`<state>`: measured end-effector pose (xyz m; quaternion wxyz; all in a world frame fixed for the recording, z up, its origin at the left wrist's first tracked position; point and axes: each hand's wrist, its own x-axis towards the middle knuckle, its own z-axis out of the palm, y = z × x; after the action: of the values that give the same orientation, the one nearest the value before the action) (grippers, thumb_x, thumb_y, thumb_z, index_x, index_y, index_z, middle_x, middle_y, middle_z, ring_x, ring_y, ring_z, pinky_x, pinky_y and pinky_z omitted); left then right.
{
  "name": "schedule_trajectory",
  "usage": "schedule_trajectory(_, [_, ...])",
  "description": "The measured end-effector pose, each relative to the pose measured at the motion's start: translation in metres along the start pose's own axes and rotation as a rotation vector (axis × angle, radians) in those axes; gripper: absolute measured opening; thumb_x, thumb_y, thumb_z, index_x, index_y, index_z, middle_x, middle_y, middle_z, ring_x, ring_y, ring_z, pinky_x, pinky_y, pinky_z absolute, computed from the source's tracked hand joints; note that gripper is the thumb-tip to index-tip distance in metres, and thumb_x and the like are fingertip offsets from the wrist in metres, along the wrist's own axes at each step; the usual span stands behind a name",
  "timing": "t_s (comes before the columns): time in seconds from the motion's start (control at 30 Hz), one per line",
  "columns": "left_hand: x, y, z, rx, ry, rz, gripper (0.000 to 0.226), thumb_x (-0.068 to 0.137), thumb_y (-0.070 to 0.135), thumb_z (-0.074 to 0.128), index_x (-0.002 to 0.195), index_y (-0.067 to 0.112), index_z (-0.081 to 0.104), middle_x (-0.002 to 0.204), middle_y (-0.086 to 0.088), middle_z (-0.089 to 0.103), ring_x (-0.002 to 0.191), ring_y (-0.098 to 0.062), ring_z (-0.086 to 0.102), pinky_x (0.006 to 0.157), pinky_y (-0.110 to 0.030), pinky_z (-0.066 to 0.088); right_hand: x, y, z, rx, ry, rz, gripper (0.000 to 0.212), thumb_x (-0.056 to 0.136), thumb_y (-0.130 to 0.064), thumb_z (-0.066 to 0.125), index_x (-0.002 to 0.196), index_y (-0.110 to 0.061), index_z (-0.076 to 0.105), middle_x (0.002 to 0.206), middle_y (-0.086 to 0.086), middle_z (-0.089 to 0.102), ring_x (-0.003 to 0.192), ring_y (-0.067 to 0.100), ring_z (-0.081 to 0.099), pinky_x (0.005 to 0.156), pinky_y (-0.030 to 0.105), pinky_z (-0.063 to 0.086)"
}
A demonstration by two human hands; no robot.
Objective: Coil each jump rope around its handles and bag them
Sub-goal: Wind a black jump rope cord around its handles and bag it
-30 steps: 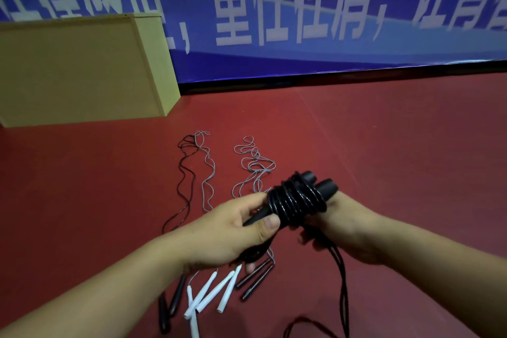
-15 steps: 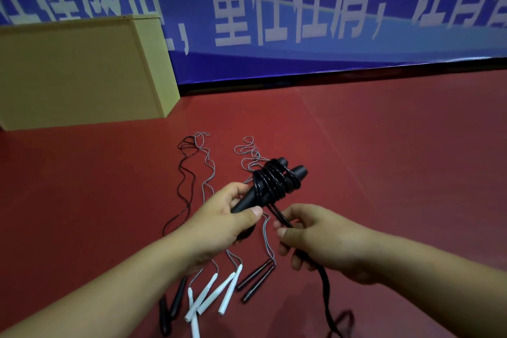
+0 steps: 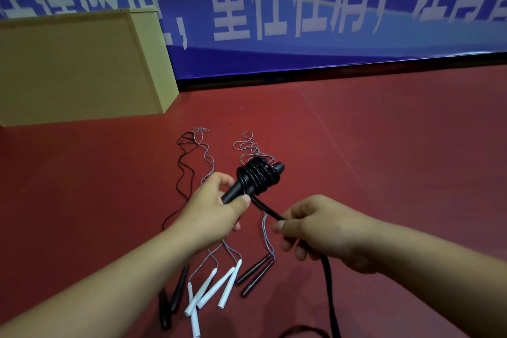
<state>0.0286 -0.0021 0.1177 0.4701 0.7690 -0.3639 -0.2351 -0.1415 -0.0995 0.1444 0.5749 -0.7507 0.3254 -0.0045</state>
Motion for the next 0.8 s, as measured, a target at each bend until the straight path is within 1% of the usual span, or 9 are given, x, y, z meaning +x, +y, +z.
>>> schedule_trajectory(0.13, [0.003, -0.004, -0.007, 0.119, 0.056, -0.023, 0.018, 0.088, 0.025, 0.065, 0.096, 0.026, 0.049, 0.072, -0.003, 0.064, 0.054, -0.016, 0.061, 0.059, -0.032, 0.045, 0.0, -0.002, -0.001, 0.057, 0.032, 0.021, 0.031, 0.102, -0.021, 0.046, 0.093, 0.0, 0.066, 0.065, 0.006, 0.058, 0.05, 0.012, 0.051, 0.047, 0.019, 0.041])
schedule_trajectory(0.27, [-0.006, -0.001, -0.005, 0.476, 0.011, 0.053, 0.015, 0.09, 0.032, 0.062, 0.099, 0.029, 0.049, 0.077, 0.007, 0.058, 0.063, -0.011, 0.054, 0.053, -0.025, 0.038, 0.002, -0.001, 0.0, 0.089, 0.039, 0.026, 0.034, 0.103, -0.026, 0.043, 0.089, -0.006, 0.067, 0.06, 0.001, 0.049, 0.051, 0.012, 0.048, 0.057, 0.026, 0.04])
schedule_trajectory(0.33, [-0.009, 0.001, -0.002, 0.601, -0.034, 0.094, 0.015, 0.092, 0.033, 0.059, 0.104, 0.028, 0.052, 0.08, 0.009, 0.055, 0.068, -0.009, 0.052, 0.055, -0.024, 0.036, 0.004, 0.0, 0.0, 0.106, 0.05, 0.018, 0.033, 0.102, -0.028, 0.046, 0.087, -0.009, 0.068, 0.056, -0.004, 0.046, 0.051, 0.011, 0.047, 0.063, 0.03, 0.038])
schedule_trajectory(0.47, [-0.014, 0.002, 0.001, 0.703, -0.219, 0.155, 0.013, 0.092, 0.03, 0.058, 0.104, 0.028, 0.054, 0.074, 0.009, 0.054, 0.061, -0.007, 0.05, 0.055, -0.025, 0.036, 0.005, 0.002, -0.004, 0.148, 0.091, -0.004, 0.025, 0.098, -0.022, 0.053, 0.085, -0.009, 0.069, 0.058, -0.002, 0.044, 0.053, 0.013, 0.042, 0.058, 0.029, 0.037])
schedule_trajectory(0.53, [-0.017, 0.004, 0.003, 0.724, -0.315, 0.199, 0.012, 0.091, 0.029, 0.059, 0.102, 0.031, 0.054, 0.07, 0.009, 0.054, 0.055, -0.004, 0.048, 0.052, -0.022, 0.035, 0.005, 0.003, -0.005, 0.067, 0.115, -0.039, 0.027, 0.098, -0.024, 0.054, 0.08, -0.009, 0.068, 0.06, 0.0, 0.046, 0.054, 0.014, 0.039, 0.053, 0.027, 0.031])
schedule_trajectory(0.6, [-0.021, 0.006, 0.004, 0.724, -0.398, 0.239, 0.012, 0.09, 0.031, 0.06, 0.1, 0.034, 0.054, 0.067, 0.01, 0.052, 0.051, -0.004, 0.046, 0.05, -0.02, 0.033, 0.005, 0.003, -0.009, -0.044, 0.158, -0.067, 0.032, 0.099, -0.029, 0.052, 0.077, -0.012, 0.068, 0.061, 0.0, 0.049, 0.053, 0.013, 0.04, 0.05, 0.023, 0.031])
schedule_trajectory(0.67, [-0.023, 0.009, 0.005, 0.696, -0.446, 0.261, 0.011, 0.09, 0.032, 0.061, 0.098, 0.032, 0.054, 0.066, 0.009, 0.051, 0.051, -0.006, 0.044, 0.05, -0.02, 0.033, 0.004, 0.004, -0.016, -0.285, 0.231, -0.136, 0.034, 0.099, -0.033, 0.051, 0.077, -0.012, 0.068, 0.063, -0.001, 0.056, 0.054, 0.013, 0.046, 0.048, 0.021, 0.036])
schedule_trajectory(0.73, [-0.024, 0.011, 0.004, 0.674, -0.475, 0.28, 0.011, 0.089, 0.034, 0.062, 0.098, 0.033, 0.055, 0.067, 0.009, 0.051, 0.053, -0.005, 0.044, 0.051, -0.02, 0.033, 0.006, 0.006, -0.023, -0.548, 0.292, -0.239, 0.033, 0.097, -0.036, 0.052, 0.079, -0.013, 0.067, 0.07, 0.0, 0.065, 0.061, 0.014, 0.056, 0.055, 0.022, 0.04])
schedule_trajectory(0.8, [-0.027, 0.014, 0.004, 0.64, -0.522, 0.271, 0.012, 0.089, 0.033, 0.063, 0.098, 0.032, 0.056, 0.066, 0.01, 0.051, 0.053, -0.004, 0.044, 0.051, -0.018, 0.033, 0.007, 0.007, -0.03, -0.612, 0.301, -0.302, 0.03, 0.094, -0.039, 0.056, 0.072, -0.021, 0.064, 0.068, -0.002, 0.066, 0.057, 0.003, 0.054, 0.052, 0.015, 0.037])
